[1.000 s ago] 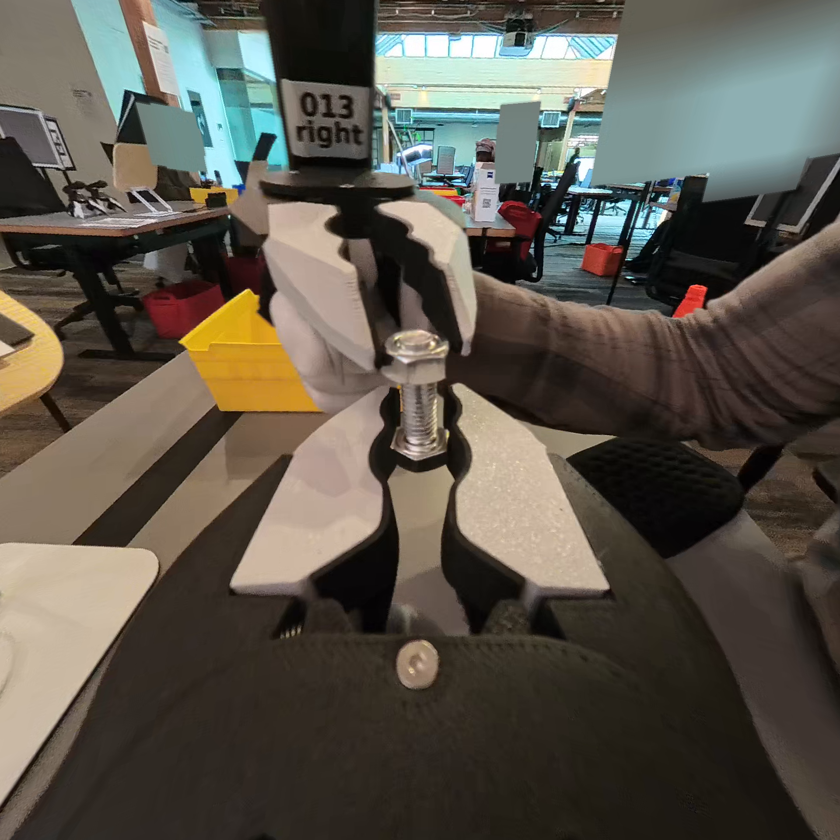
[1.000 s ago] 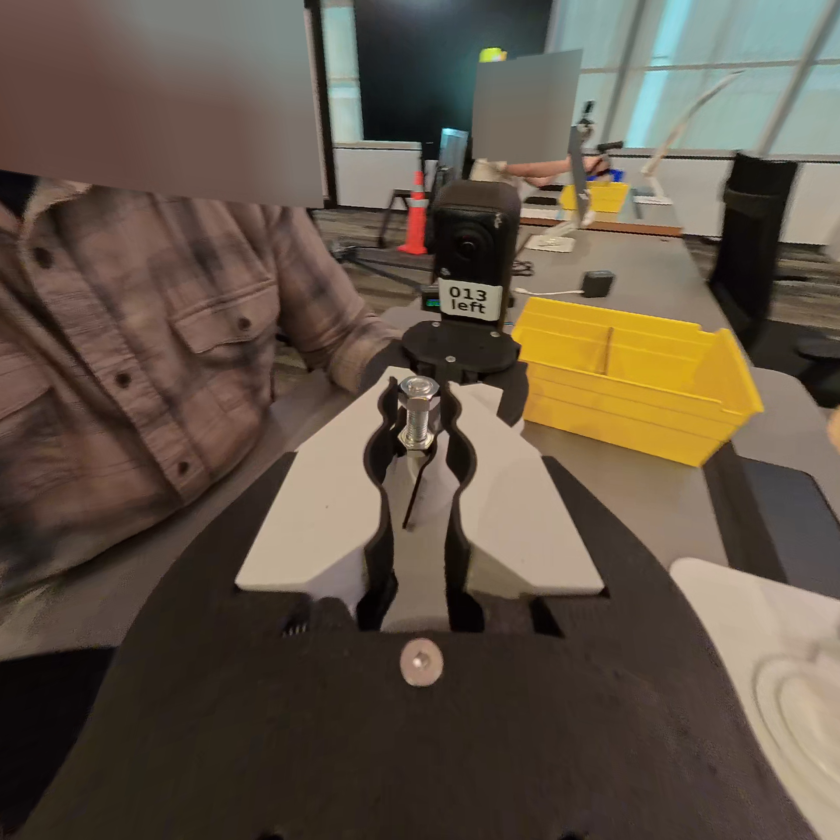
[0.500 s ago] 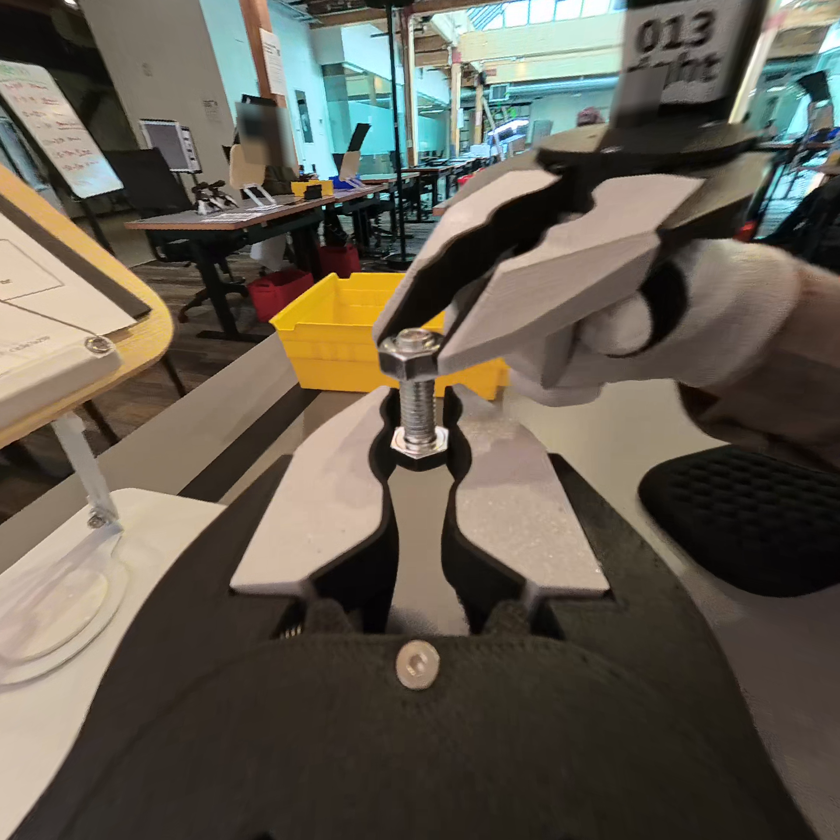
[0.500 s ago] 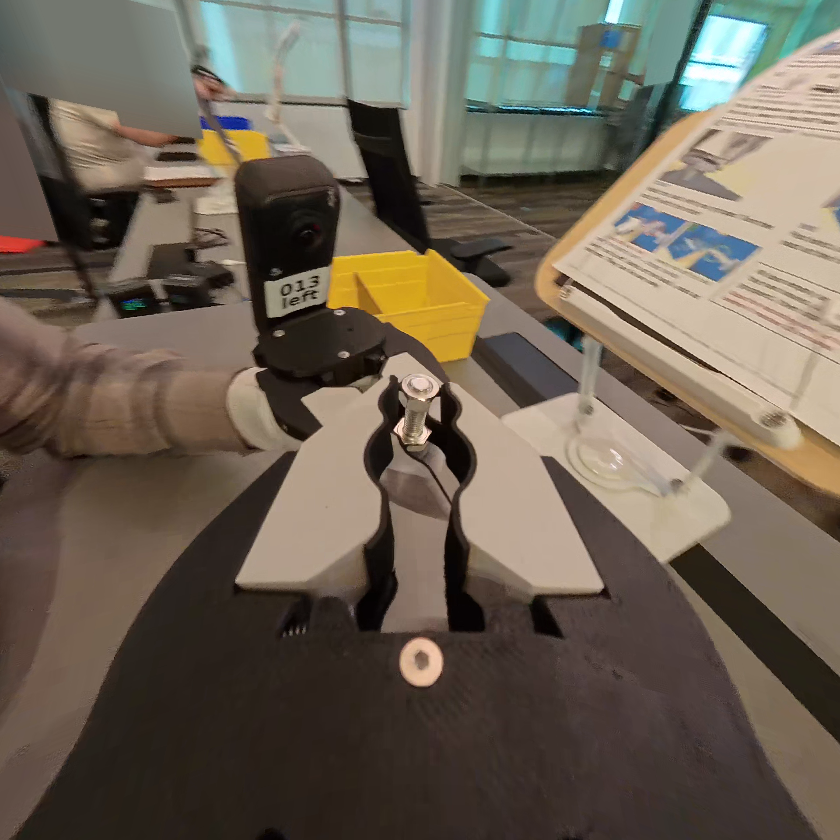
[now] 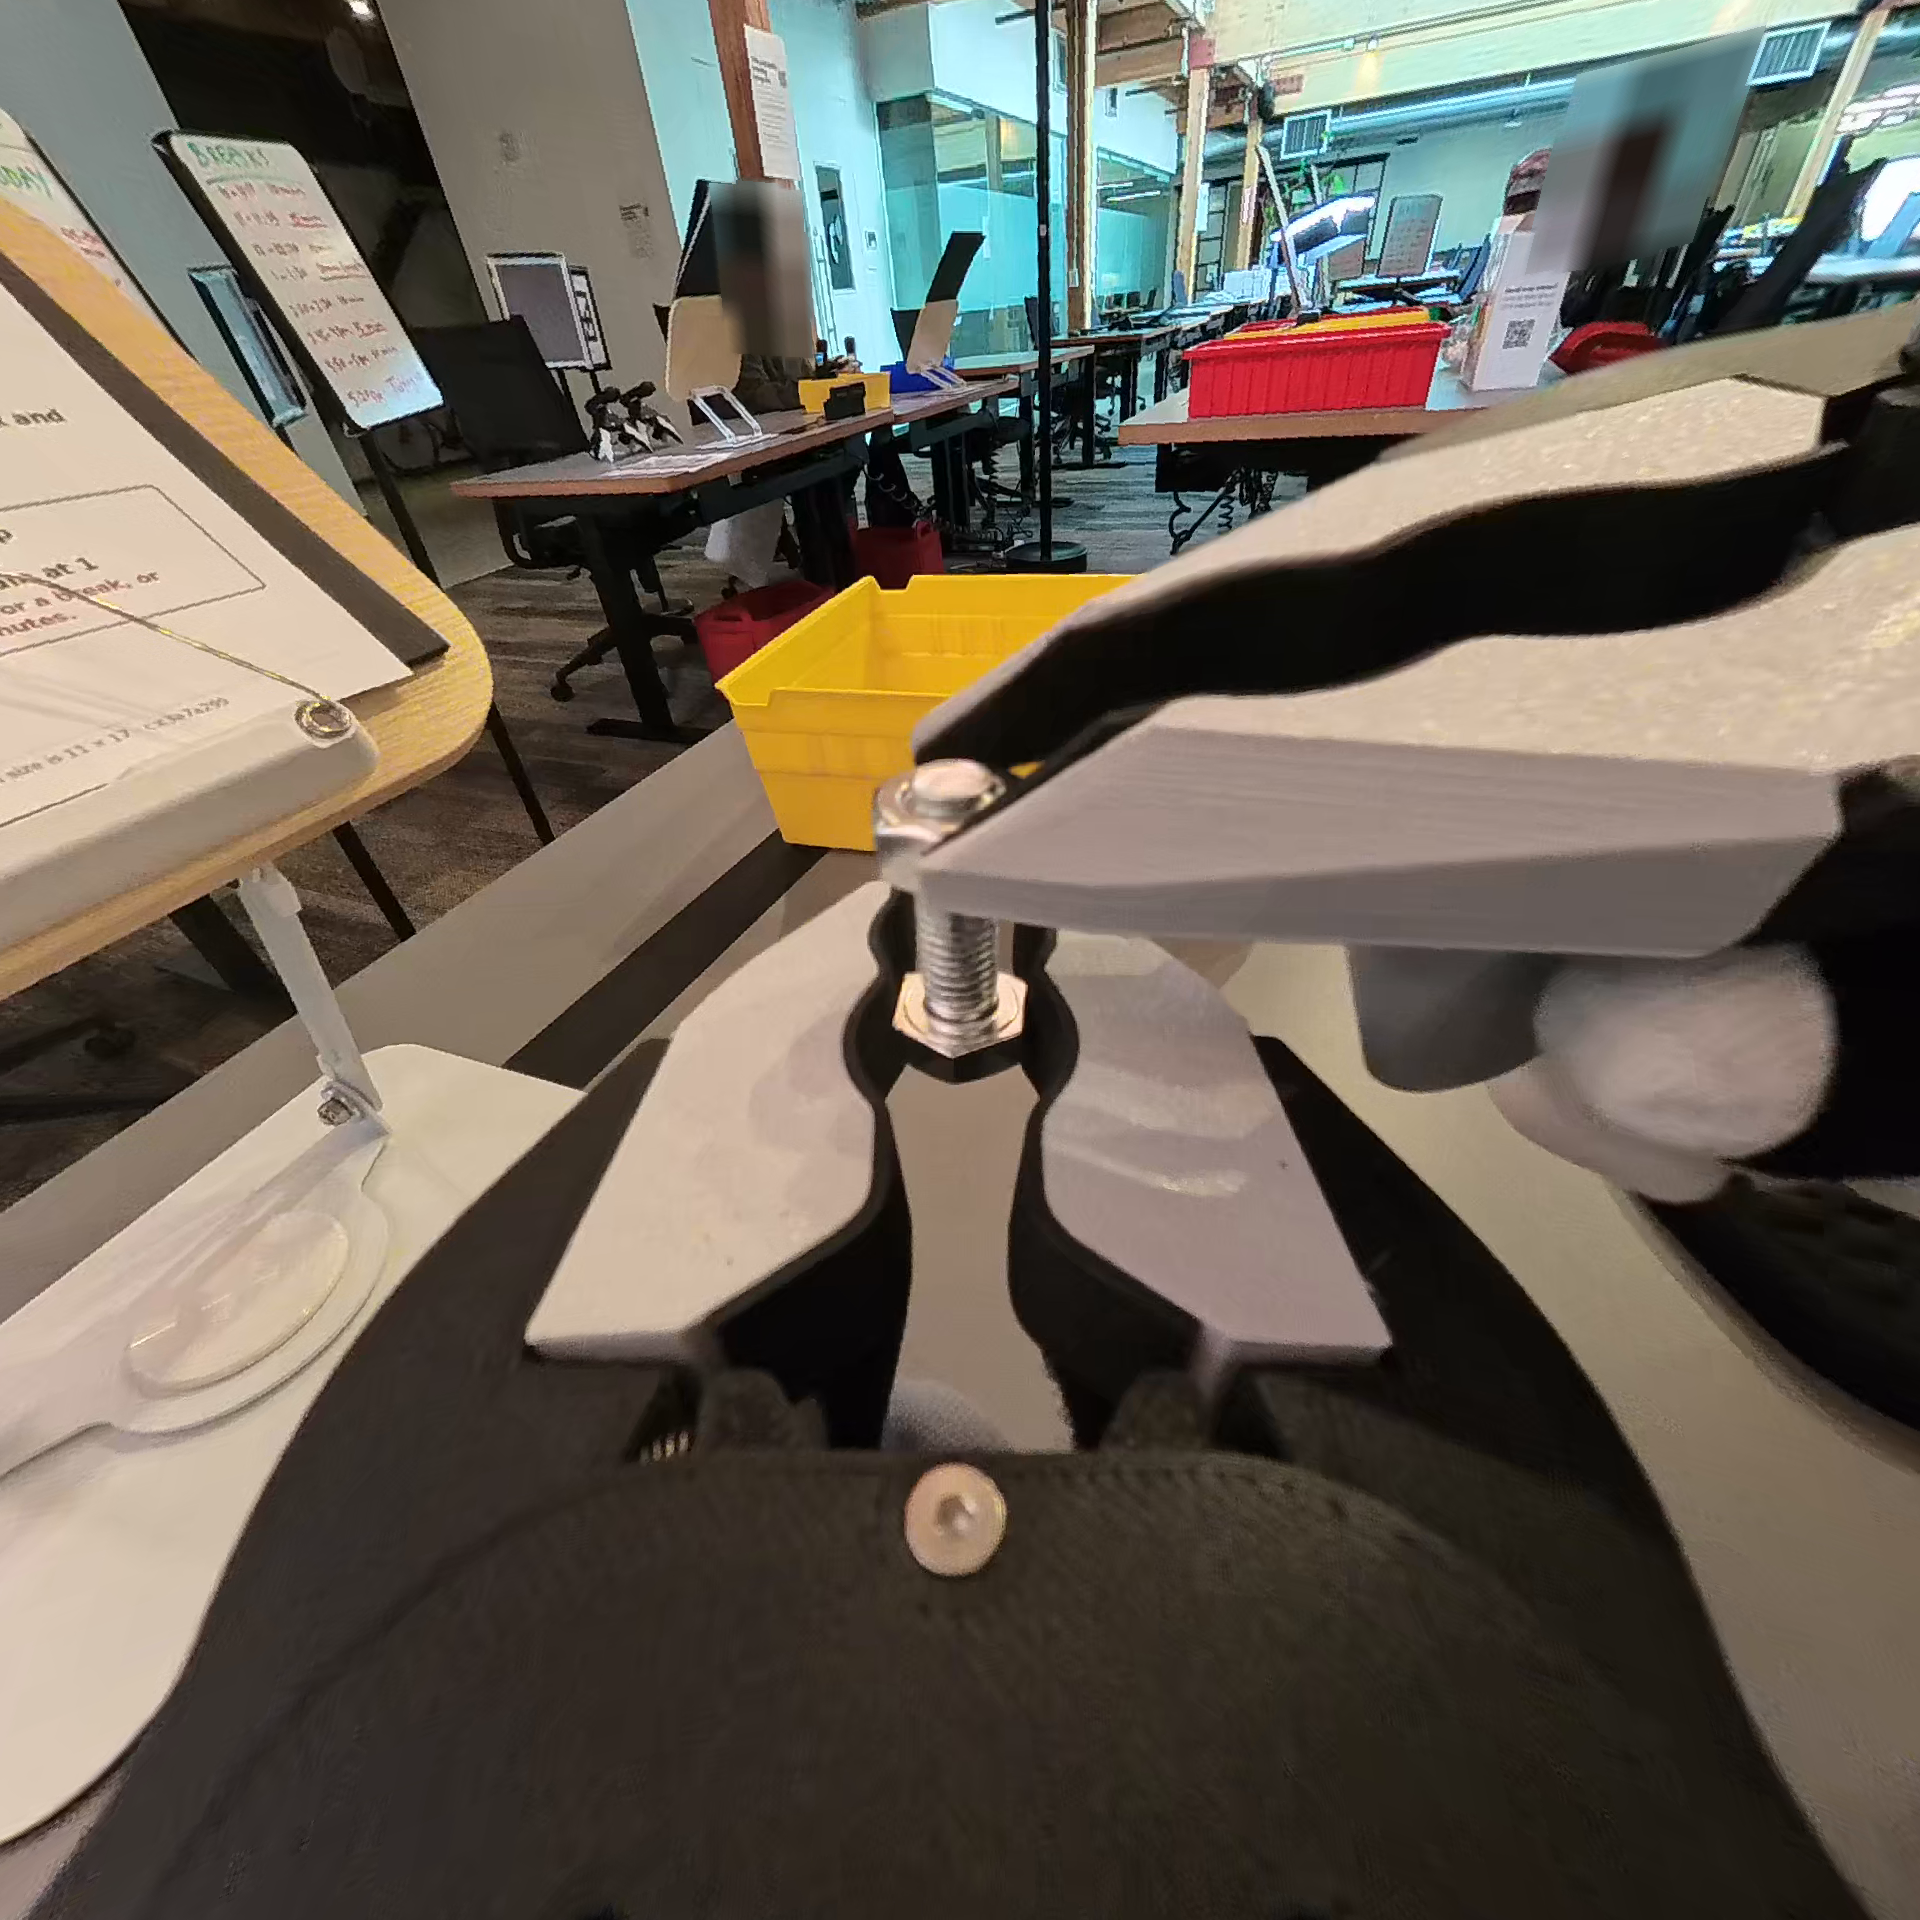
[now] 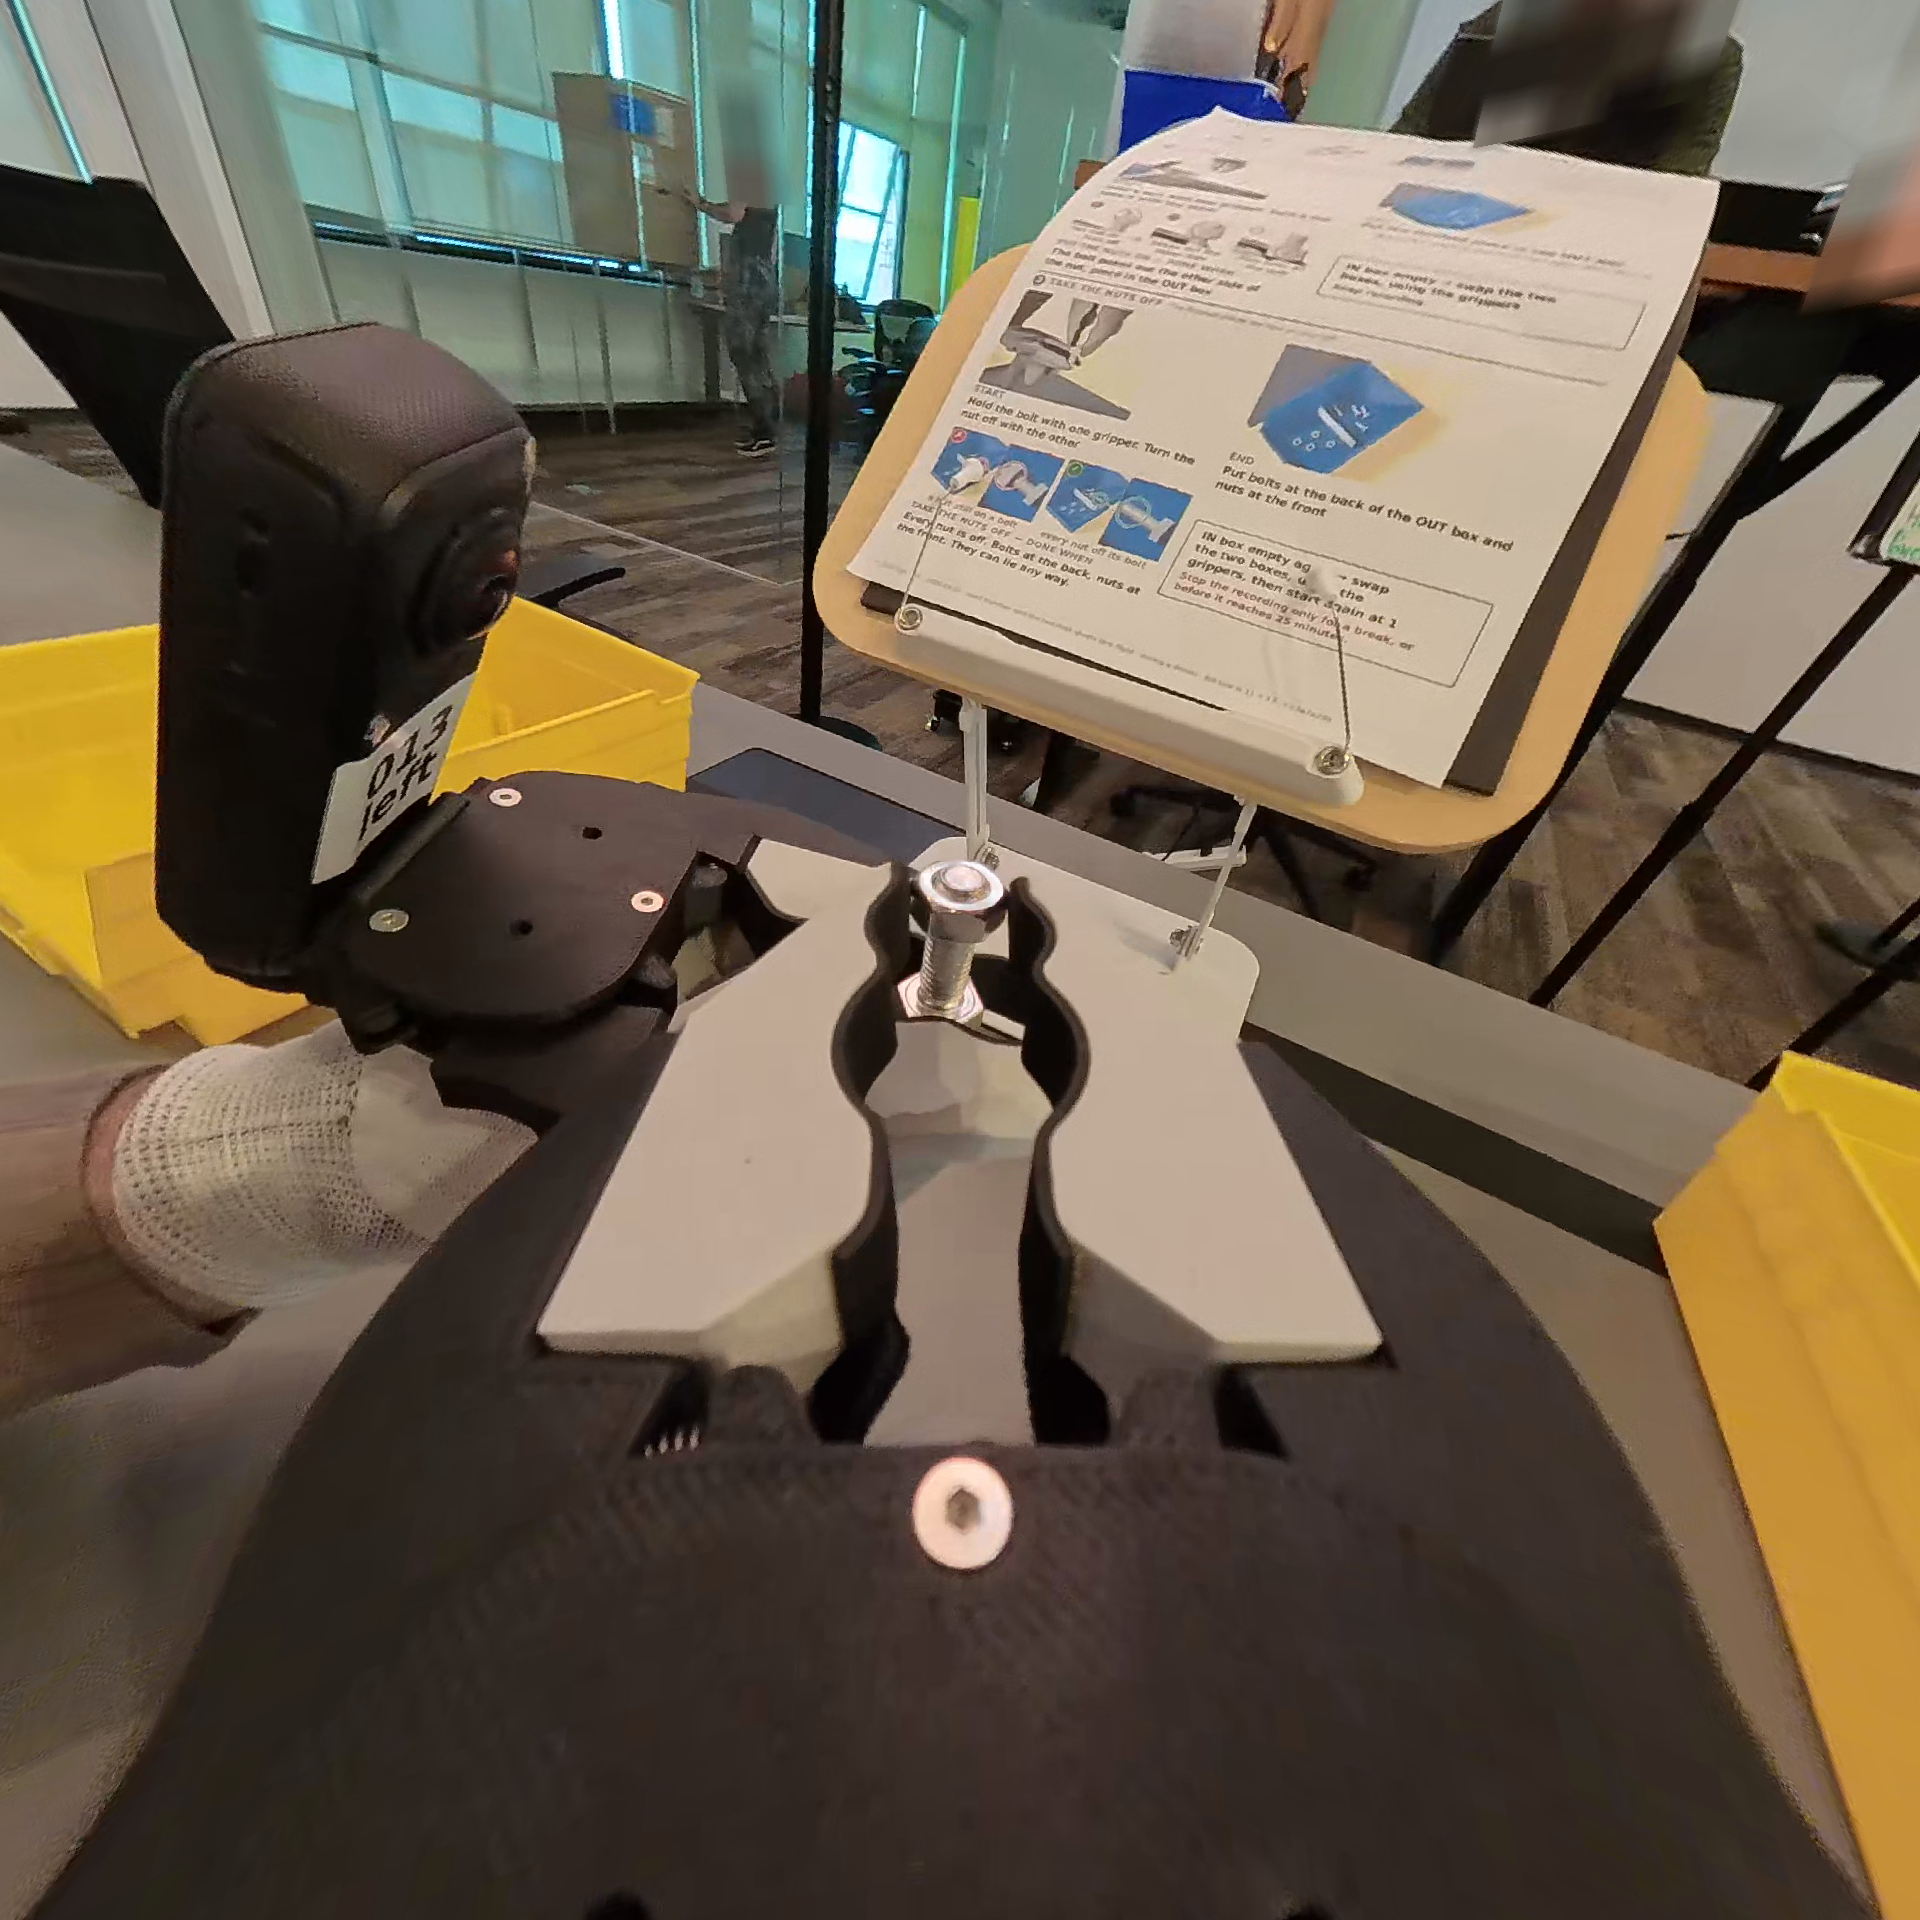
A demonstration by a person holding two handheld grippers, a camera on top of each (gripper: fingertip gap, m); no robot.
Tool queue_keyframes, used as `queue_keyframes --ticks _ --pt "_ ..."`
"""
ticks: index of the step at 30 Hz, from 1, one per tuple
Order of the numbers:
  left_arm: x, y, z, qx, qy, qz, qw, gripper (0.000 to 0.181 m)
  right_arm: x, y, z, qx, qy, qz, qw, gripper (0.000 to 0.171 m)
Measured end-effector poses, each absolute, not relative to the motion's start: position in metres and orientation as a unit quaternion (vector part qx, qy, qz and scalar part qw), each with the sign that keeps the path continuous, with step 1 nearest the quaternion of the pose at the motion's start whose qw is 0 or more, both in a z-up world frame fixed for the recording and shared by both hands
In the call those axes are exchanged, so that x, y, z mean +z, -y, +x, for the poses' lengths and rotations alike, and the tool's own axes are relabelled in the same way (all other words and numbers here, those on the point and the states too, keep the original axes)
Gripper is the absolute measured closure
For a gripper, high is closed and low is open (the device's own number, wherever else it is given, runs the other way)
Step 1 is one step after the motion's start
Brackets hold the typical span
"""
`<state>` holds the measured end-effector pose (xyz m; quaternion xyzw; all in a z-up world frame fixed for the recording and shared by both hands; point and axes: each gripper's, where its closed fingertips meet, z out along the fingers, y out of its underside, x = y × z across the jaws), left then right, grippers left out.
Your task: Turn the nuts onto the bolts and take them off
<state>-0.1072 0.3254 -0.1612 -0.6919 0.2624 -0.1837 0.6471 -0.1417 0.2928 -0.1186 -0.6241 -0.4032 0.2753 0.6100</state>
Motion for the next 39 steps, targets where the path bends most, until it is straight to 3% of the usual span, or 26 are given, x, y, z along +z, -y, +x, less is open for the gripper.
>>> queue_keyframes --ticks 2,6,10,15,24,39 --pt "-0.161 -0.323 -0.105 -0.185 -0.272 -0.691 0.644 0.163 -0.113 -0.293 -0.139 0.266 0.409 -0.614 0.621 0.131" --pt "-0.160 -0.319 -0.100 -0.200 -0.285 -0.685 0.640 0.163 -0.096 -0.280 -0.139 0.332 0.475 -0.557 0.594 0.126" --pt "-0.151 -0.310 -0.094 -0.245 -0.293 -0.671 0.636 0.163 -0.073 -0.258 -0.128 0.472 0.578 -0.440 0.499 0.139" --pt "-0.140 -0.297 -0.085 -0.295 -0.311 -0.647 0.631 0.162 -0.076 -0.258 -0.111 0.548 0.684 -0.323 0.357 0.137" --pt "-0.129 -0.282 -0.078 -0.348 -0.331 -0.628 0.613 0.163 -0.073 -0.262 -0.109 0.687 0.693 -0.154 0.156 0.140" --pt "-0.140 -0.276 -0.067 -0.370 -0.353 -0.627 0.588 0.163 -0.094 -0.251 -0.110 0.703 0.706 -0.058 0.068 0.147"
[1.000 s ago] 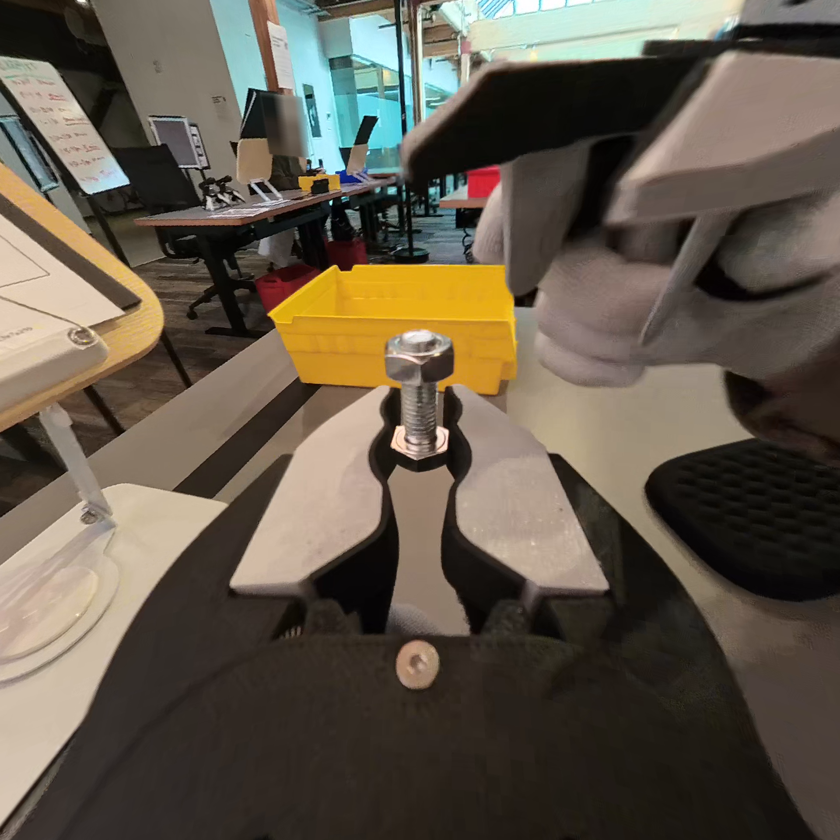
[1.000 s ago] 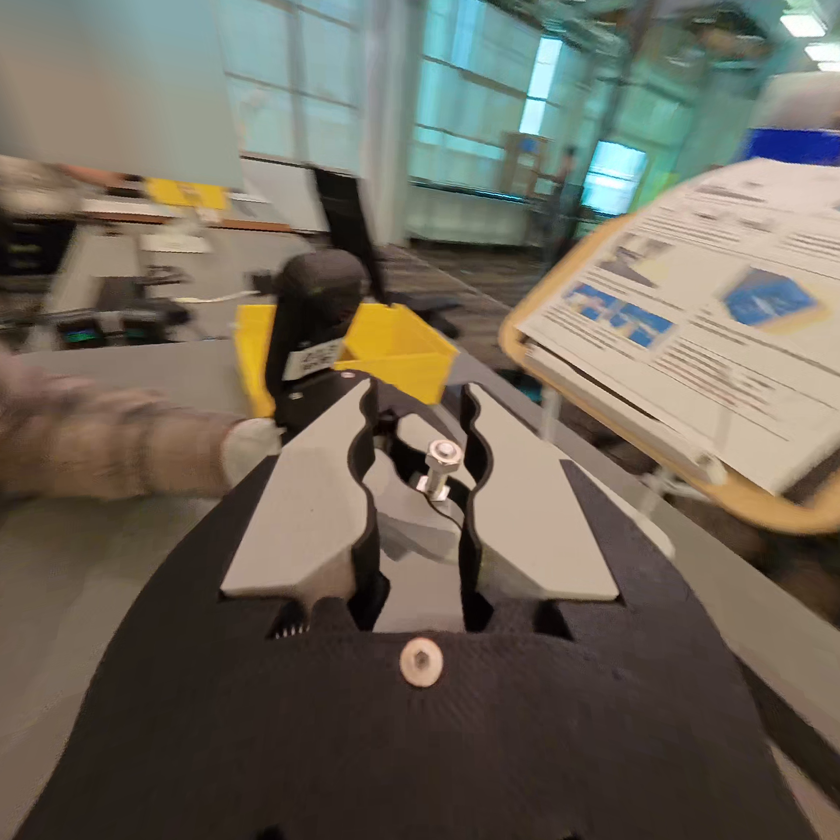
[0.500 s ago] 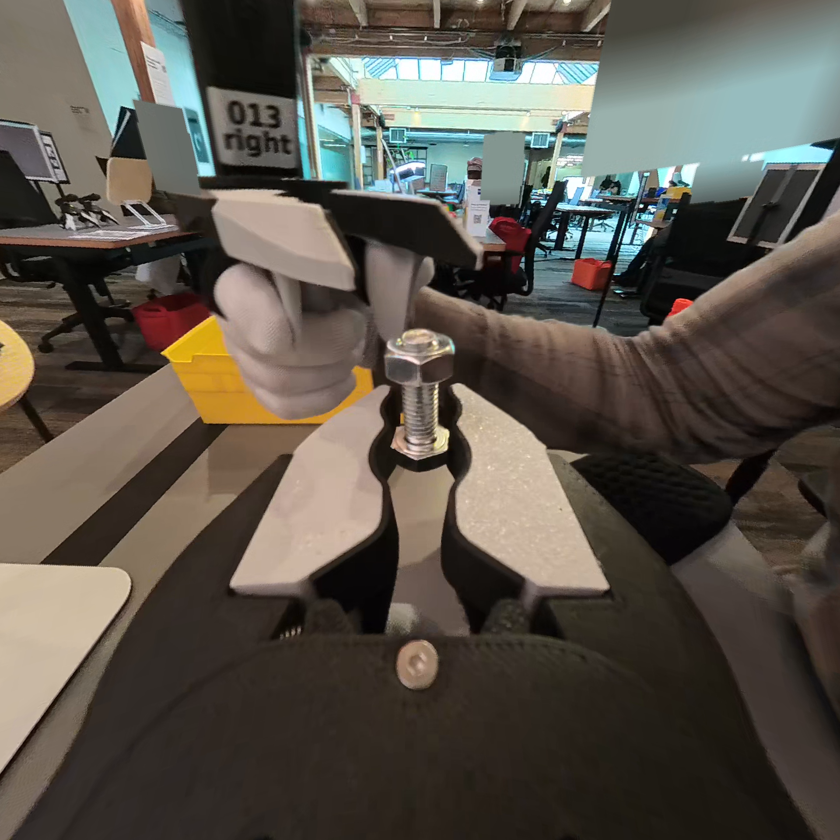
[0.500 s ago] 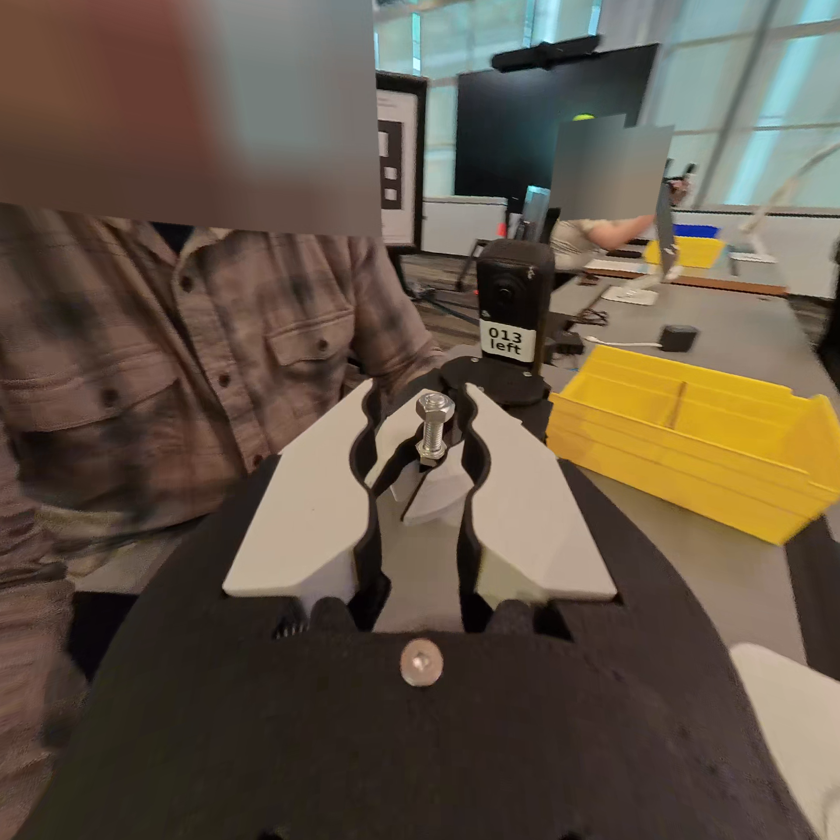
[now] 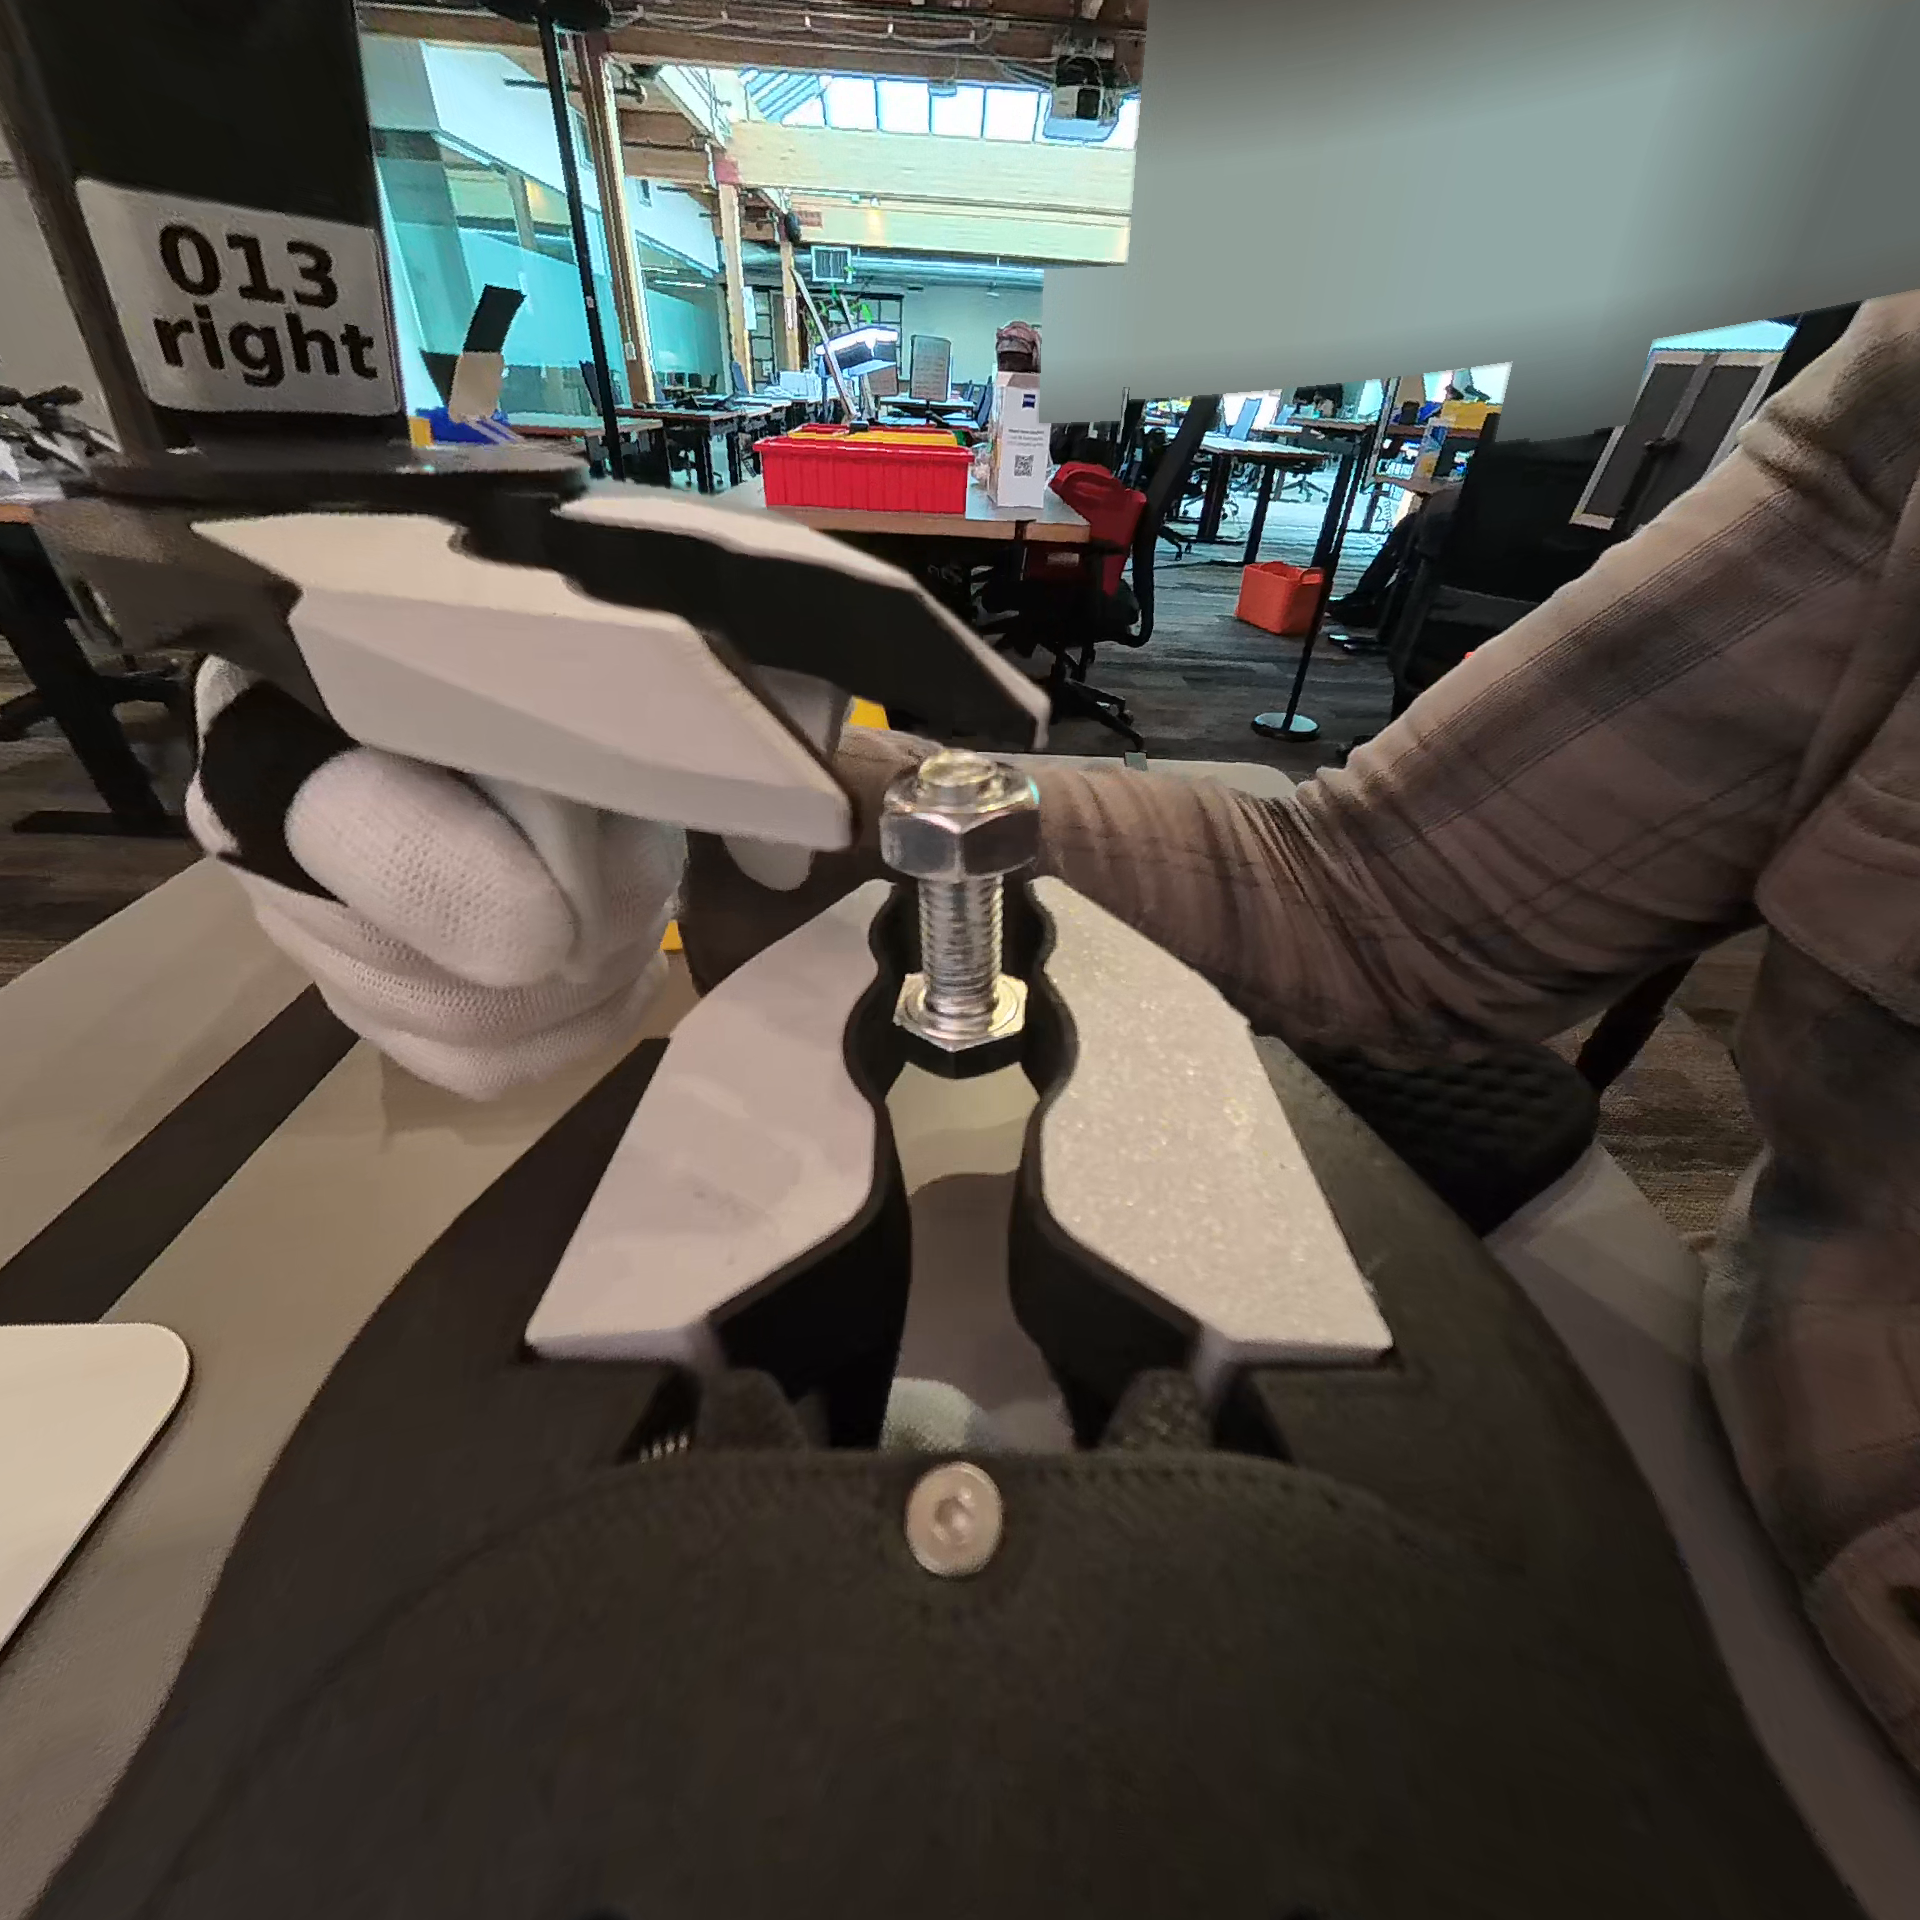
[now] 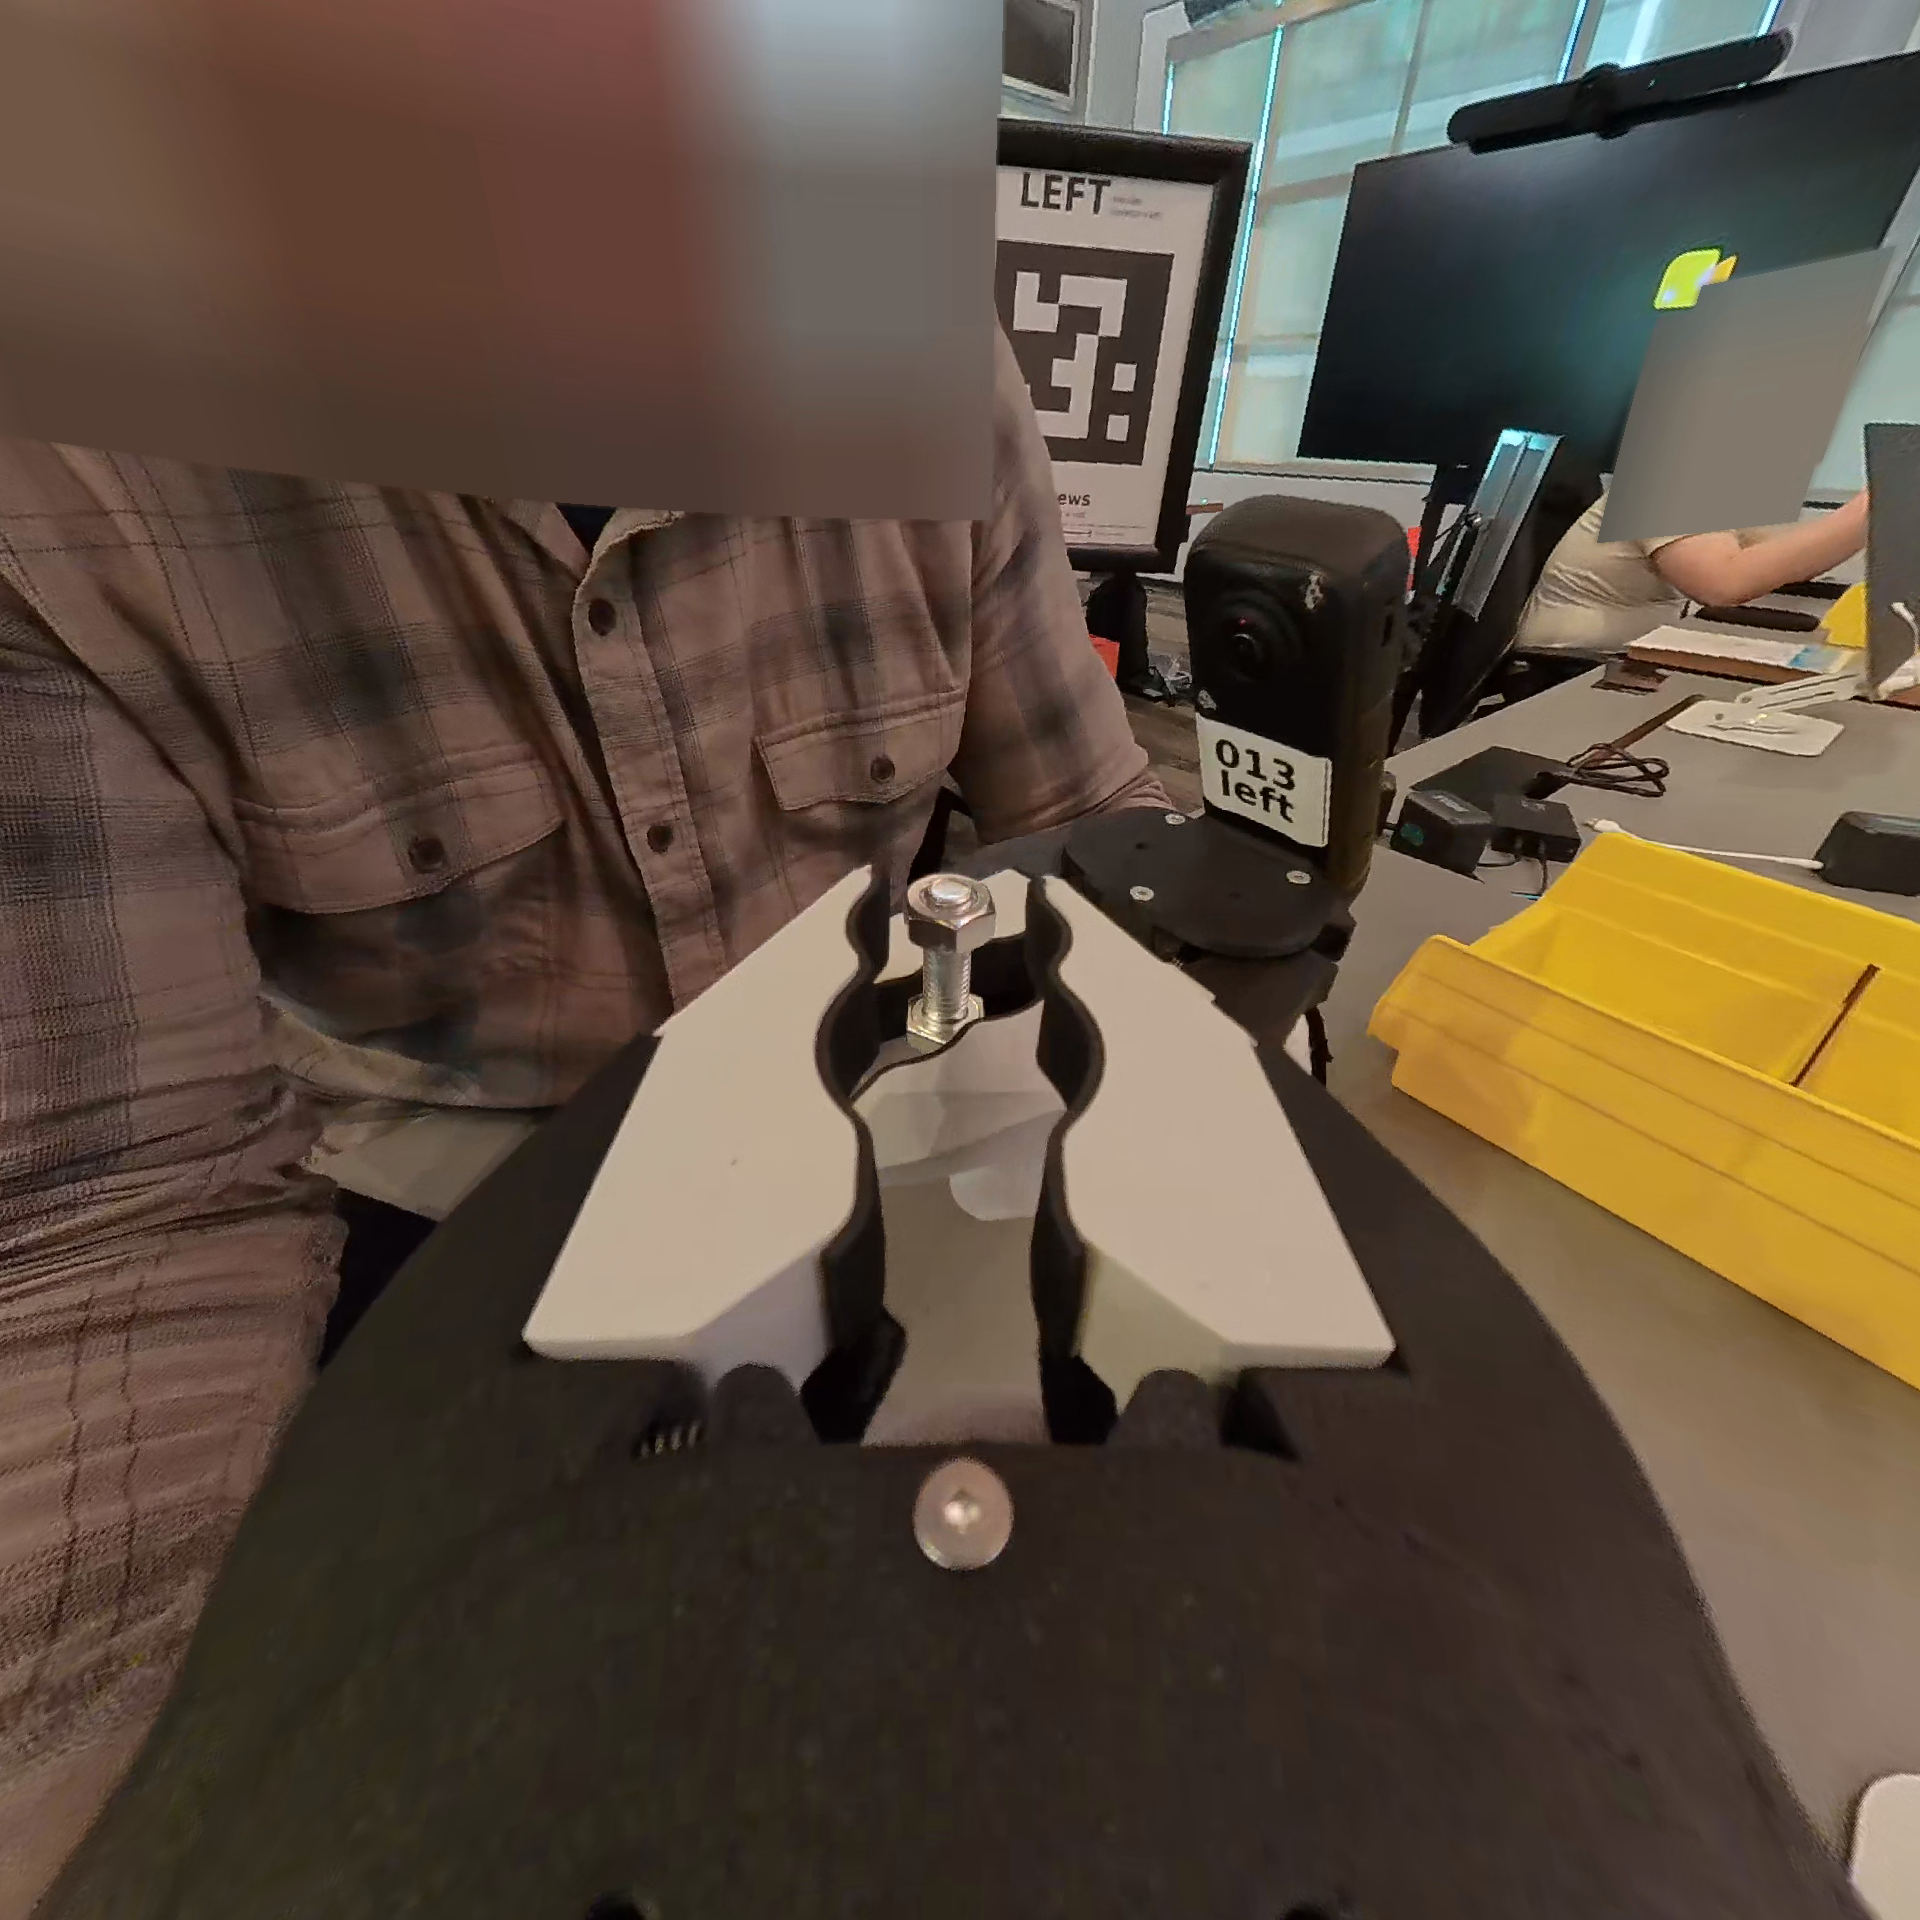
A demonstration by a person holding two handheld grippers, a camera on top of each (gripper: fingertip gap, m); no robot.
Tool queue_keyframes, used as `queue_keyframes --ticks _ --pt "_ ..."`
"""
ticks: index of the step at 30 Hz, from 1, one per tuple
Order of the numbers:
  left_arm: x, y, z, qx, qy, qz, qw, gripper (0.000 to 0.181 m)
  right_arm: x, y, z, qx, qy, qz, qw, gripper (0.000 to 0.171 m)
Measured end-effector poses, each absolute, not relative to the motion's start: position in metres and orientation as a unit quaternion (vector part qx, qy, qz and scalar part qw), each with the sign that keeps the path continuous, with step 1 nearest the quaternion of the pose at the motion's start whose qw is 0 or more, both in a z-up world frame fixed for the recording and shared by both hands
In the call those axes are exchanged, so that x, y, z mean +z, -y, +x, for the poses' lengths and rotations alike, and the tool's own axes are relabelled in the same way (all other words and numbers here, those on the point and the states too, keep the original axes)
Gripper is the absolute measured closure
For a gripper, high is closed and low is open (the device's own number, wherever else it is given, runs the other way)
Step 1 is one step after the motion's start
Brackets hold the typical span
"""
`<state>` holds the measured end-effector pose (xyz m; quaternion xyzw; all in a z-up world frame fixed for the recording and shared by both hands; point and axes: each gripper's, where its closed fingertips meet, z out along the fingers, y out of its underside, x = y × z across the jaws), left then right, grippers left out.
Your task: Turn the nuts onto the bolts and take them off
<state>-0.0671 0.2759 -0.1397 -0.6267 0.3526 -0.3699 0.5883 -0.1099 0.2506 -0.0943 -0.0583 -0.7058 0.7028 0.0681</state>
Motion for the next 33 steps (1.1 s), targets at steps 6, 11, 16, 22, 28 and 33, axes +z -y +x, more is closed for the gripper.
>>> queue_keyframes --ticks 6,11,16,22,28,33 --pt "-0.139 -0.275 -0.067 -0.371 -0.354 -0.625 0.589 0.163 -0.097 -0.246 -0.110 0.709 0.701 -0.046 0.062 0.153" --pt "-0.138 -0.276 -0.068 -0.368 -0.351 -0.626 0.591 0.163 -0.096 -0.247 -0.110 0.712 0.697 -0.044 0.067 0.156" --pt "-0.138 -0.281 -0.073 -0.354 -0.344 -0.631 0.599 0.163 -0.096 -0.249 -0.115 0.706 0.701 -0.068 0.083 0.156" --pt "-0.139 -0.292 -0.083 -0.315 -0.323 -0.649 0.613 0.163 -0.097 -0.258 -0.123 0.683 0.703 -0.137 0.145 0.156" --pt "-0.140 -0.304 -0.096 -0.275 -0.298 -0.665 0.627 0.162 -0.099 -0.269 -0.133 0.641 0.690 -0.242 0.233 0.156" --pt "-0.146 -0.314 -0.104 -0.243 -0.278 -0.676 0.638 0.162 -0.104 -0.278 -0.141 0.591 0.666 -0.342 0.301 0.157"
